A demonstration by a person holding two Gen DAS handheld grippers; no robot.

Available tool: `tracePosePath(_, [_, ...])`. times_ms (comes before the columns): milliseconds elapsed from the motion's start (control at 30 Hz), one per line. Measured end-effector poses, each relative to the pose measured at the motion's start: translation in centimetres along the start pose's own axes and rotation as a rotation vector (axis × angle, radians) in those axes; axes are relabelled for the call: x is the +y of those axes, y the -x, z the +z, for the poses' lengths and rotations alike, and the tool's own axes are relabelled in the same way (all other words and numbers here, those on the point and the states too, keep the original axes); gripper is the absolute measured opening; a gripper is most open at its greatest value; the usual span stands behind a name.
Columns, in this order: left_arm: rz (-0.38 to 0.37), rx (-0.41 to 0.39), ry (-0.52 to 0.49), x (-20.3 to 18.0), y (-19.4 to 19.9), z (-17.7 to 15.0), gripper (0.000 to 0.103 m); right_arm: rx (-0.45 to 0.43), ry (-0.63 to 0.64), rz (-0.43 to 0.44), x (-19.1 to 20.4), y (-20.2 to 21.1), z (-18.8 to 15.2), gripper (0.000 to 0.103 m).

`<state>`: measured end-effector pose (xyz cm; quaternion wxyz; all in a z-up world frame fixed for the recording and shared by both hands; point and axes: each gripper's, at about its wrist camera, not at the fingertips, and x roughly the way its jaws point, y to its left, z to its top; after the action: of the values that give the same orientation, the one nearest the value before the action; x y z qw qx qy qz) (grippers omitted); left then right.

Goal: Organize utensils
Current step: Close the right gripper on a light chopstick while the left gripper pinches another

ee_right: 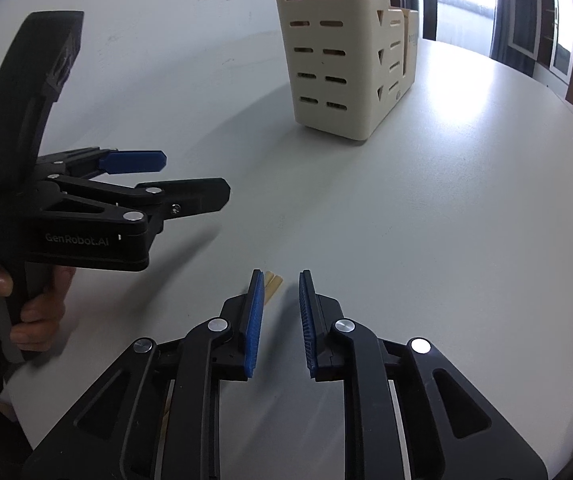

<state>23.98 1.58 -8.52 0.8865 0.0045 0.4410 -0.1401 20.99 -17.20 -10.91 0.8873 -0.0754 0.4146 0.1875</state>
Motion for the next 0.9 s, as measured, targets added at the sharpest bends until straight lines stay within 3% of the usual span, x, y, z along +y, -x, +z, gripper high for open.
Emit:
tracePosePath(200, [-0.01, 0.029, -0.018, -0.8, -1.0, 0.1, 0.094, 0.0, 0.031, -0.035, 1.2, -0.3, 0.0, 0.018])
tracePosePath(400, [-0.015, 0.058, -0.062, -1.7, -1.1, -0.3, 0.094, 0.0, 0.019, -0.042, 1.1, -0.2, -0.1, 0.009])
tracePosePath(567, [0.006, 0.132, -0.064, -2.3, -1.8, -0.8, 0.094, 0.004, 0.02, -0.058, 1.1, -0.3, 0.0, 0.009])
tracePosePath(700, [0.008, 0.156, -0.062, -2.4, -1.8, -0.9, 0.093, 0.02, 0.02, -0.085, 1.4, 0.0, 0.0, 0.022])
tracePosePath(800, [0.024, 0.156, -0.078, -2.7, -1.6, -1.0, 0.092, 0.029, 0.037, -0.093, 2.0, -0.2, -0.1, 0.023])
tracePosePath(900, [0.06, 0.167, -0.115, -3.4, -1.9, -1.2, 0.083, 0.027, 0.047, -0.099, 2.3, -0.5, -0.2, 0.023])
